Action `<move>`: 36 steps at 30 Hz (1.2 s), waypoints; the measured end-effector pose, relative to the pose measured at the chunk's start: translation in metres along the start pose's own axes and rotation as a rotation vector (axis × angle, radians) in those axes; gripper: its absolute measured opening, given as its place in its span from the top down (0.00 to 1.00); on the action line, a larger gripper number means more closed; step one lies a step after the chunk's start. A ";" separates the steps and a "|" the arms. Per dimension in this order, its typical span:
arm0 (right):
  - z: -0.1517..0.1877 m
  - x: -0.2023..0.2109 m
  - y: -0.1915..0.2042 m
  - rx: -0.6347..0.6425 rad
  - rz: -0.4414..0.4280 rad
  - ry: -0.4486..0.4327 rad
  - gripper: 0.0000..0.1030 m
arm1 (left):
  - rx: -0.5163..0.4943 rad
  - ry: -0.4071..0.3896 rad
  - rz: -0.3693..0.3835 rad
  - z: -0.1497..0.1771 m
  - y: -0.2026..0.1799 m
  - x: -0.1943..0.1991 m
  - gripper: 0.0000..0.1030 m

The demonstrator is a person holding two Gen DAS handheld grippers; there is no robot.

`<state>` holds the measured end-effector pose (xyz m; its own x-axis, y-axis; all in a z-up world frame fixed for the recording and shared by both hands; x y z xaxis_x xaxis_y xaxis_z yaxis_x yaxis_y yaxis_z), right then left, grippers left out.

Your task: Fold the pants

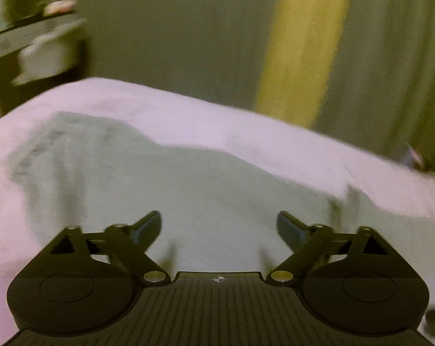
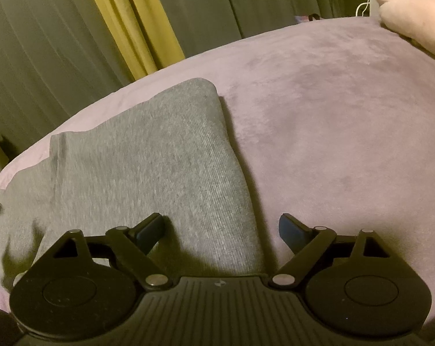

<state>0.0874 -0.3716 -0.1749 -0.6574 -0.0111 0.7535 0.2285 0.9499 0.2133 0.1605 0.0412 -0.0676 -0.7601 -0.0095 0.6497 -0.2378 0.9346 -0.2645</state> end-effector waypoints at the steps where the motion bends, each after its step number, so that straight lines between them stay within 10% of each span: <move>1: 0.000 -0.001 0.001 0.000 0.000 0.002 0.13 | 0.036 -0.015 -0.018 -0.011 0.019 0.001 0.08; 11: 0.000 -0.004 0.005 0.030 0.012 0.014 0.10 | 0.486 0.062 -0.170 -0.044 0.204 -0.033 0.08; 36: 0.000 -0.007 0.007 0.051 0.017 0.022 0.05 | 0.448 0.112 -0.104 -0.065 0.204 -0.109 0.13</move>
<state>0.0939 -0.3652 -0.1789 -0.6378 -0.0008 0.7702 0.2024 0.9647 0.1686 0.2341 0.2562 -0.1467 -0.6543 -0.0335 0.7555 -0.5655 0.6851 -0.4593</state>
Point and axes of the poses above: each gripper's, at about its wrist camera, not at the fingertips, and x roughly against the way its jaws point, y to its left, z to its underside, the point moved 5 cm from there along -x, roughly the way its jaws point, and after that the axes turned 12 degrees about x, right-handed, at the moved point
